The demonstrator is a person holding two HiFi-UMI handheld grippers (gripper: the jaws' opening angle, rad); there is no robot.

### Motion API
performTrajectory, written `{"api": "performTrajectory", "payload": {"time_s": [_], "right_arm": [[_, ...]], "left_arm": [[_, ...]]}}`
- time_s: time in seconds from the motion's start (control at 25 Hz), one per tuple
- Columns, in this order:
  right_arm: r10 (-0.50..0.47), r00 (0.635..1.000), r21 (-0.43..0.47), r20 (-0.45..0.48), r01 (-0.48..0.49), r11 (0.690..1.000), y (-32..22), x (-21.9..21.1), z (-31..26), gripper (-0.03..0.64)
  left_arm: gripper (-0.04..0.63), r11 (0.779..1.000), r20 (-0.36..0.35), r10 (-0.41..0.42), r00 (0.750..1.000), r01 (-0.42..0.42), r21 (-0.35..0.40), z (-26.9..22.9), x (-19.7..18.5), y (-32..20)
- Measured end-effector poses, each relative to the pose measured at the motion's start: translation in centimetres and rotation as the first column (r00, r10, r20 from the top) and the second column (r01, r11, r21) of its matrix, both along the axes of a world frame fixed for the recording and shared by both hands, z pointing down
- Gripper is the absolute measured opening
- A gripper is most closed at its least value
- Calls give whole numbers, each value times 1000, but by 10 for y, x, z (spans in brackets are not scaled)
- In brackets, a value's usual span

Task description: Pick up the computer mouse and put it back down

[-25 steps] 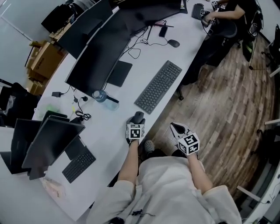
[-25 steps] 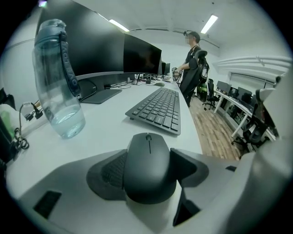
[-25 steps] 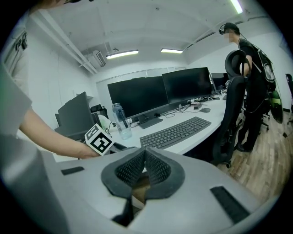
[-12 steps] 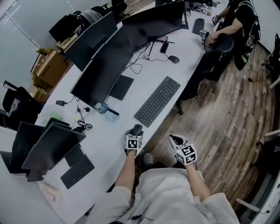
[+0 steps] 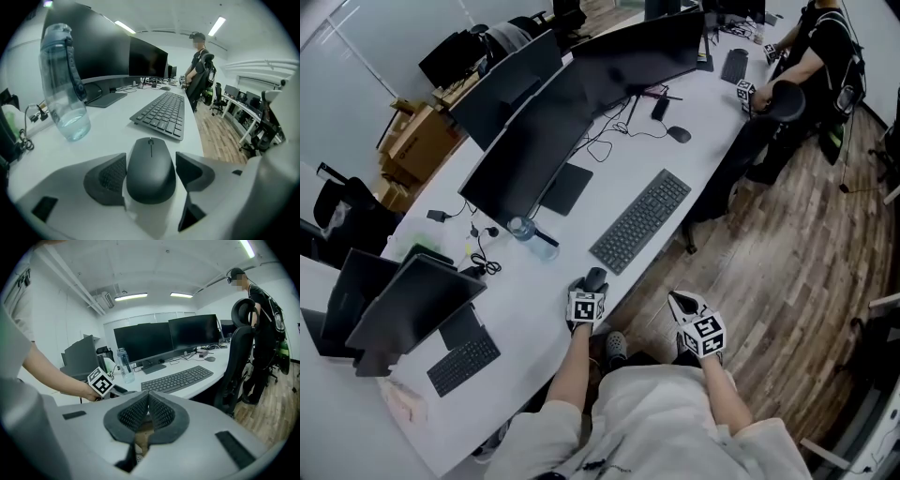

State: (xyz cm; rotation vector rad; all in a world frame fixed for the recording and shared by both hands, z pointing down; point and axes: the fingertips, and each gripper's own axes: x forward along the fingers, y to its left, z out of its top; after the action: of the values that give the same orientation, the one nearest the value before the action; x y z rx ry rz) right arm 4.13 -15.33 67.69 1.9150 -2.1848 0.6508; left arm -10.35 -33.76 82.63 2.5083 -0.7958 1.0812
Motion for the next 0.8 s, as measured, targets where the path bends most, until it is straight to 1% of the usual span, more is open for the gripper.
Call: {"api": "performTrajectory", "payload": {"time_s": [0.24, 0.48, 0.64, 0.8], "right_arm": [[-41, 999, 8, -3, 41, 999, 0, -7, -1, 9], [-92, 996, 30, 9, 92, 995, -3, -12, -4, 8], [-142, 990, 47, 11, 141, 989, -10, -21, -5, 9], [-223, 975, 53, 15, 222, 974, -13, -33, -5, 9]], "left_arm": [[310, 997, -41, -44, 998, 46, 65, -25, -11, 4], [310, 981, -119, -122, 985, 138, 137, -66, -21, 15], [309, 962, -179, -185, 966, 216, 170, -96, -28, 25], [308, 926, -240, -248, 939, 302, 227, -123, -36, 41]]}}
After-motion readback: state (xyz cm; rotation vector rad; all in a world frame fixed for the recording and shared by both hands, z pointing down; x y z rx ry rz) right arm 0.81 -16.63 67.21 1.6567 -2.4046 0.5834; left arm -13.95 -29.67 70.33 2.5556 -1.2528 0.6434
